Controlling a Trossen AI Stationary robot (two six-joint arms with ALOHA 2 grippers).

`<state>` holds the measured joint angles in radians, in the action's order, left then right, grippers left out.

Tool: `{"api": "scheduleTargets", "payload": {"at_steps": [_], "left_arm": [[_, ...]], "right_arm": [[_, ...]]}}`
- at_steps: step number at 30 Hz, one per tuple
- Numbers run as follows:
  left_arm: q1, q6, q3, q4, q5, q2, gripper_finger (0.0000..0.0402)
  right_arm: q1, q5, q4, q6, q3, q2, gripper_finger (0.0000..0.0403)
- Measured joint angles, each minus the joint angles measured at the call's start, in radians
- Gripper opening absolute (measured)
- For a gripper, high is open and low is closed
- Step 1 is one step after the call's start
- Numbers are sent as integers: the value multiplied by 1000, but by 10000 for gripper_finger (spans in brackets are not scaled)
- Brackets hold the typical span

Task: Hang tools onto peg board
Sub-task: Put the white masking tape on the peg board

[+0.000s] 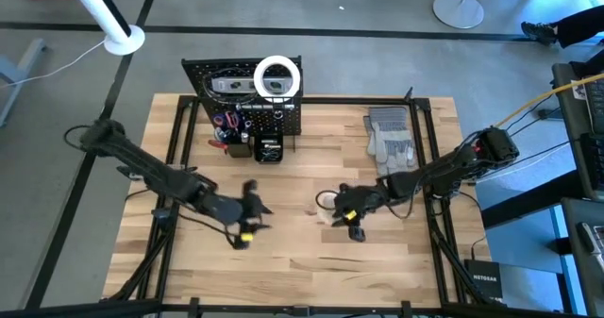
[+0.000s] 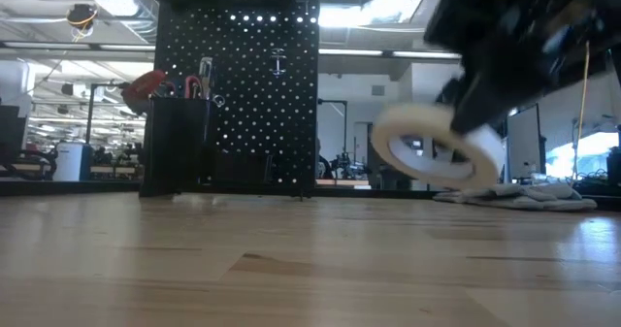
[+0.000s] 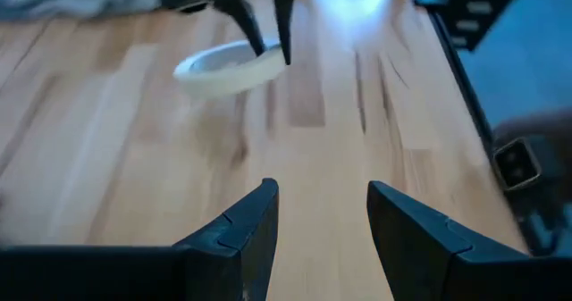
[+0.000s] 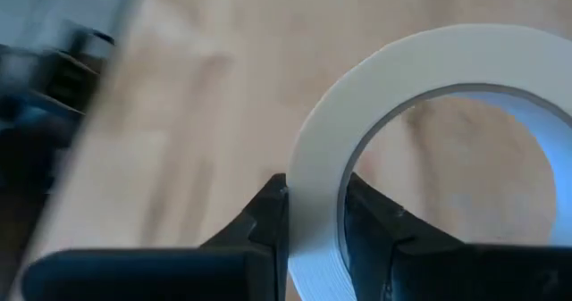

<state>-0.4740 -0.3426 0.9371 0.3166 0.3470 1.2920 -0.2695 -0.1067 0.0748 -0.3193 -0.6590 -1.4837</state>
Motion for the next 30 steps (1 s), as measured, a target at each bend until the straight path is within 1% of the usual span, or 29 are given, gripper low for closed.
{"api": "scheduleTargets", "payload": {"at_steps": [5,7,10,13,17,23,27,30], "left_arm": [[8,241,0,-245,-20,181,159],[20,325,0,-353,-22,227,164],[44,433,0,-466,-23,261,179],[74,503,0,-498,-32,273,198],[105,571,0,-461,-33,290,212],[100,687,0,-508,-56,326,209],[101,726,0,-578,-56,359,208],[101,757,1,-618,-56,383,208]], "right_arm": [[-55,-29,77,-16,-35,1,76],[-74,-35,91,-17,-43,1,76],[-98,-35,108,-20,-54,1,76],[-112,-35,120,-35,-64,-1,76],[-110,-44,208,-26,-70,-29,76],[-92,-72,333,9,-70,-82,76],[-83,-99,400,10,-70,-116,76],[-83,-106,416,11,-70,-121,76]]}}
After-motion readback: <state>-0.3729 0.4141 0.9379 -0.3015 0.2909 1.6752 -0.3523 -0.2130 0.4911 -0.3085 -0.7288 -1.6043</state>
